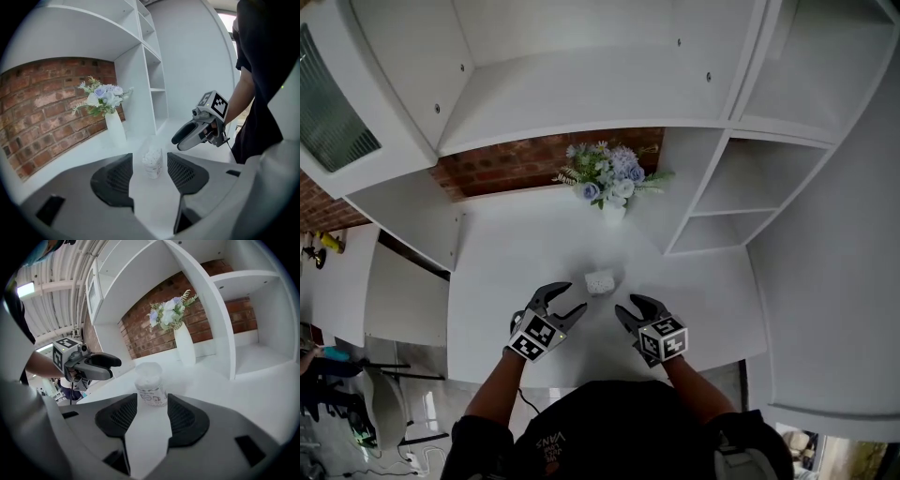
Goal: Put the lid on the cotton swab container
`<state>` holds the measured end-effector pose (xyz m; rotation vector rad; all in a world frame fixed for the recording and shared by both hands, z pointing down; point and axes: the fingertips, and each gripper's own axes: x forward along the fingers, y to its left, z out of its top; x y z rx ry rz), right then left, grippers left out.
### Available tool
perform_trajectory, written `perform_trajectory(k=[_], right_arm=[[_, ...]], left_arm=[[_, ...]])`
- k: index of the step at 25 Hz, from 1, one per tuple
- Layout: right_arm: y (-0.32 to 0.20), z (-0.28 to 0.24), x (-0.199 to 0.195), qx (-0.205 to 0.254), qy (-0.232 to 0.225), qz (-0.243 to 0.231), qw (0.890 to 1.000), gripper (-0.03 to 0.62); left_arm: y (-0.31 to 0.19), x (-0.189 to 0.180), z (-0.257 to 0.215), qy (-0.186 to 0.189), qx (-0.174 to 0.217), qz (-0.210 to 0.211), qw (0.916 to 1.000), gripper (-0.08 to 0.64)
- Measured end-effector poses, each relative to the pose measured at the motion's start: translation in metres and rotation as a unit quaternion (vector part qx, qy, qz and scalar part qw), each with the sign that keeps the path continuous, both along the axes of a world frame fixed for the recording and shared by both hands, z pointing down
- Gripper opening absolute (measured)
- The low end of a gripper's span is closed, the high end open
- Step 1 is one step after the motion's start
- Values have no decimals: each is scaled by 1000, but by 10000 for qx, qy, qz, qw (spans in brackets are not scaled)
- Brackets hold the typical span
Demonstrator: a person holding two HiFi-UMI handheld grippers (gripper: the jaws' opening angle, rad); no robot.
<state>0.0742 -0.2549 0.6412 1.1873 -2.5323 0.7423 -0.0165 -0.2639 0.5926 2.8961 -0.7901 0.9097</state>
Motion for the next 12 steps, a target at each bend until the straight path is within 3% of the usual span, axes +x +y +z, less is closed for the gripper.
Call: perform_trajectory(k=[8,12], right_arm=[[-22,21,-8,-109,-3,-168,9998,183],[-31,21,-12,-134,-50,-182,9997,175]], left_arm=[[-15,12,19,-530,50,708,9961,218],[-23,16,22,-668,108,843,9941,239]])
